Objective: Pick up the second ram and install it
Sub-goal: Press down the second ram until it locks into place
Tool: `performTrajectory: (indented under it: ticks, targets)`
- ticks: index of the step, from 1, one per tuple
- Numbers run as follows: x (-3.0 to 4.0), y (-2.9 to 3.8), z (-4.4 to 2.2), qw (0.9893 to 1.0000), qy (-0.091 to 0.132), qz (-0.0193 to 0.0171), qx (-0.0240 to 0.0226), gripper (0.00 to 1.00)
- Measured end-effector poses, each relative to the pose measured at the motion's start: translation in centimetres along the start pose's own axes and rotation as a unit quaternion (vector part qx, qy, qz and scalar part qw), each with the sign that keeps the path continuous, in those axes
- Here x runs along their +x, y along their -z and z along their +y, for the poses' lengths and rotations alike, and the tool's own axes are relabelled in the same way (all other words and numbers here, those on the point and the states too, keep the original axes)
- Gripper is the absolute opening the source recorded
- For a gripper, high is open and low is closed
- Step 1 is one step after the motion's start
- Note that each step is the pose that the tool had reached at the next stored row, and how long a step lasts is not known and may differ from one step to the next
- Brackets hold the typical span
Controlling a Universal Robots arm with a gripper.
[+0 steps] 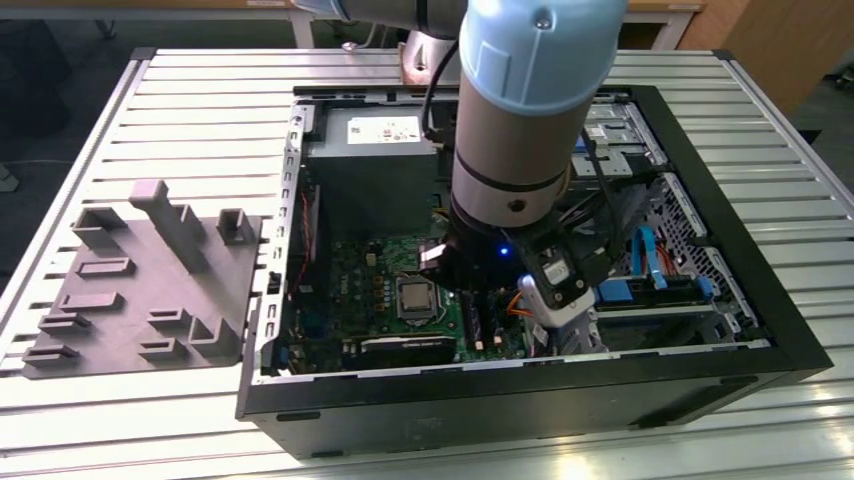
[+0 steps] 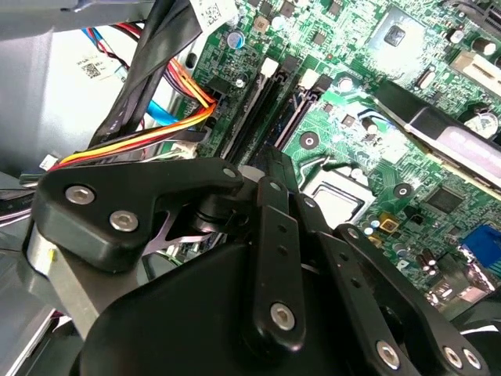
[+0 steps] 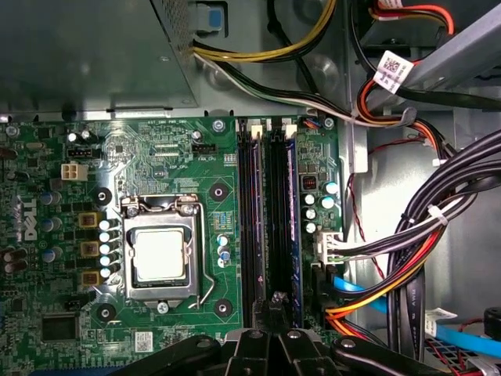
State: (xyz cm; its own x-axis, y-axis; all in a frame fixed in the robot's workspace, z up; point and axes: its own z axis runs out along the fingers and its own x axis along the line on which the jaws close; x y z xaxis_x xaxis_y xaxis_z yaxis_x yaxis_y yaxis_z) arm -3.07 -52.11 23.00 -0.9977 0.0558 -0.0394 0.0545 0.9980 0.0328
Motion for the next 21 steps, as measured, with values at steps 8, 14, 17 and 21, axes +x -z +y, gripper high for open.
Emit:
performTrajectory:
  ticks: [8,14,17,21]
  targets:
    - [-0.01,-0.12,-0.23,1.0000,0.000,0.0000,0.0000,0.11]
    - [0.00,-0.45,-0.32,1.0000,0.000,0.0000,0.0000,0.11]
    - [0.01,-0.47,-0.32,1.0000,0.000,0.0000,0.0001,0.11]
    - [0.01,-0.53,-0.33,1.0000,0.000,0.0000,-0.0001,0.11]
